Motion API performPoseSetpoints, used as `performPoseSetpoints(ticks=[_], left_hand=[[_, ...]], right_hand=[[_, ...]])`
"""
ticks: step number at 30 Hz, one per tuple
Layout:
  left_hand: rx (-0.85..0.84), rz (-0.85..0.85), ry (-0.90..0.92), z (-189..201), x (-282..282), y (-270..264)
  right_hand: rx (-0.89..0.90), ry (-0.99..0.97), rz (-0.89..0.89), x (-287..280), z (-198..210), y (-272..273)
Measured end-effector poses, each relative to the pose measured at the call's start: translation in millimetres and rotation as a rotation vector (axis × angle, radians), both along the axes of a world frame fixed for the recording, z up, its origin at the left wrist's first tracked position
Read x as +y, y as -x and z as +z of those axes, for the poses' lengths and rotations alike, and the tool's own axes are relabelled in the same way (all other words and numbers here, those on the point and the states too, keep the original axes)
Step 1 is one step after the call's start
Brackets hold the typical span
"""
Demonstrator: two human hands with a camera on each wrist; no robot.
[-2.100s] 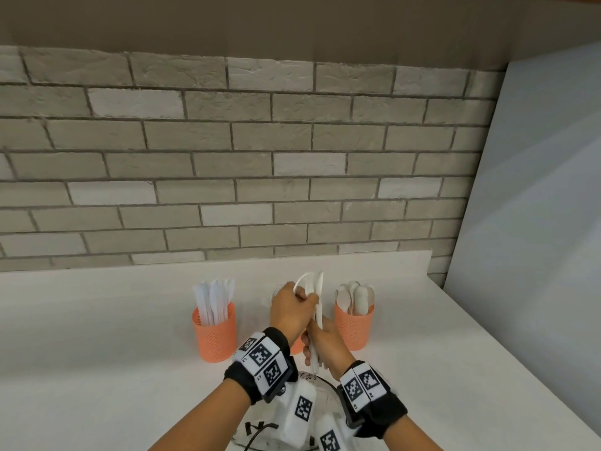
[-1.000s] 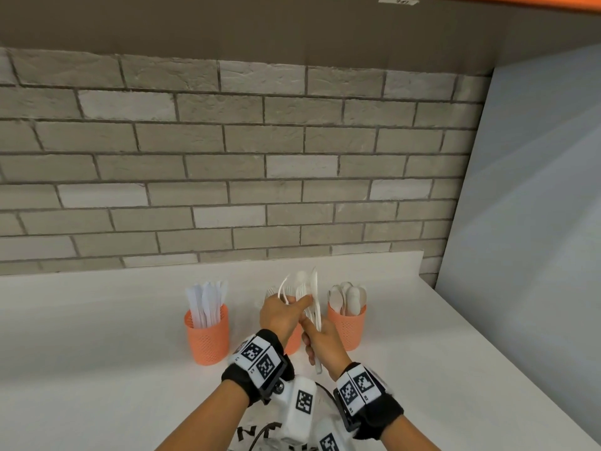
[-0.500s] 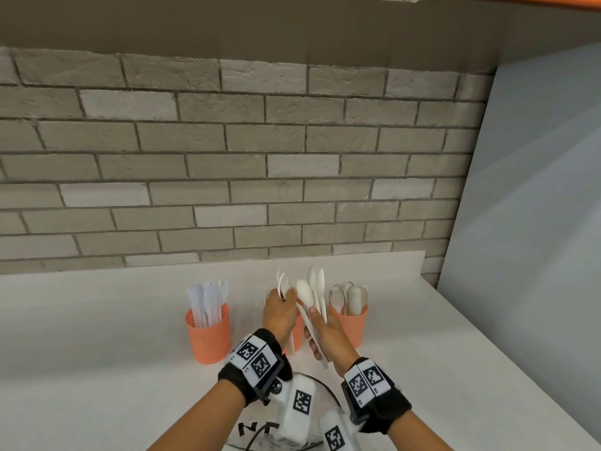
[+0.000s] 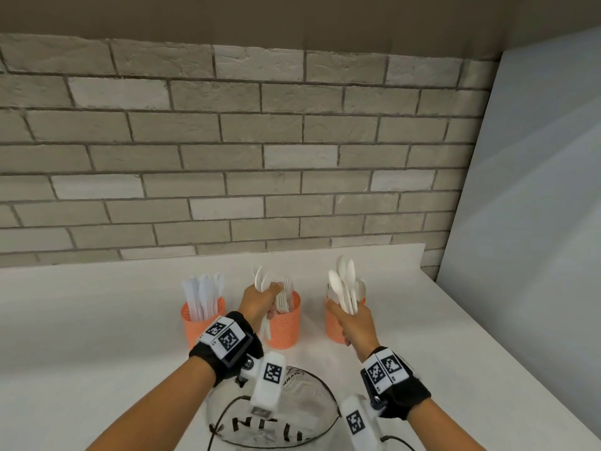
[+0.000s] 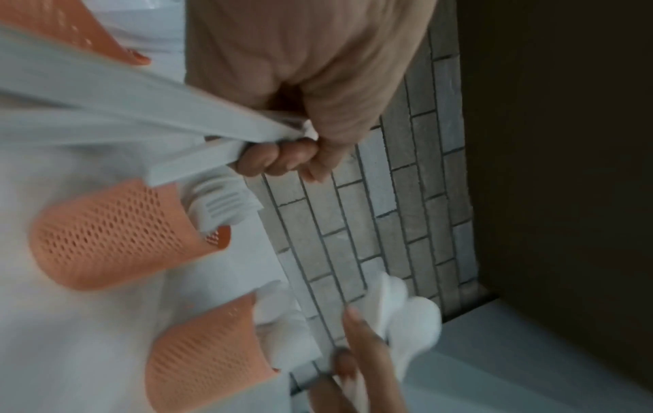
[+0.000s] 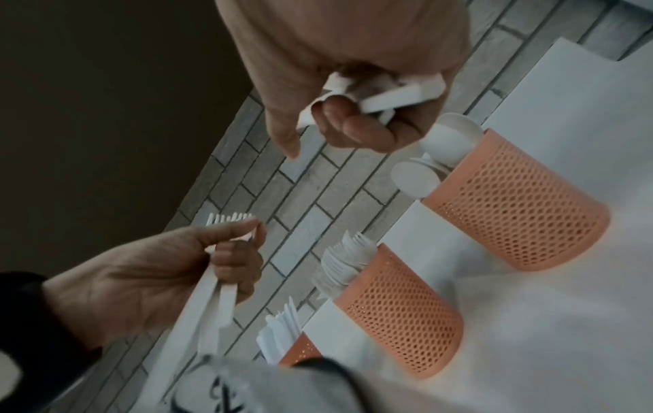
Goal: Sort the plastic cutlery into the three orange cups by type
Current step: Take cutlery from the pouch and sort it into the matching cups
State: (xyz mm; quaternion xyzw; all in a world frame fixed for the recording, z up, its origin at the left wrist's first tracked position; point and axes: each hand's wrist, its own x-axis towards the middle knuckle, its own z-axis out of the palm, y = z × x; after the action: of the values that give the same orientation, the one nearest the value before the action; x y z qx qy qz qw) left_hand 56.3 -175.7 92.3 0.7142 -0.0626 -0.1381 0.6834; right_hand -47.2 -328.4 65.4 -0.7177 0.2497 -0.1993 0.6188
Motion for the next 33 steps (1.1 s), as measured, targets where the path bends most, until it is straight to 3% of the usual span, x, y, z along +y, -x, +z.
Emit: performPoseSetpoints(ticks=[3, 7, 11, 18, 25, 33], left_hand=[[-0.039, 0.091, -0.018, 4.3, 1.3, -16.5], [-0.131, 0.252, 0.263, 27.0, -10.0, -36.8], [-0.295, 0.251, 0.321, 51.2, -28.0, -46.6], [-0.413, 0.095, 0.104, 36.1, -66.4, -59.3], [-0.349, -0.01, 0.035, 2.7, -89.2, -63.6], [-0.297, -0.05, 0.003, -26.6, -73.5, -68.9]], right_hand=[[0.019, -0.015, -0.046, -11.8, -4.7, -3.8], [-0.003, -0.023, -0.104, -25.8, -8.2, -10.2], [-0.048, -0.014, -0.159, -34.9, -8.1, -14.5], [-0.105, 0.012, -0.178, -50.5, -14.4, -20.7], [-0.101, -0.016, -0.159, -60.5, -20.3, -23.5], [-0.089, -0.063, -0.142, -62.7, -24.2, -31.0]])
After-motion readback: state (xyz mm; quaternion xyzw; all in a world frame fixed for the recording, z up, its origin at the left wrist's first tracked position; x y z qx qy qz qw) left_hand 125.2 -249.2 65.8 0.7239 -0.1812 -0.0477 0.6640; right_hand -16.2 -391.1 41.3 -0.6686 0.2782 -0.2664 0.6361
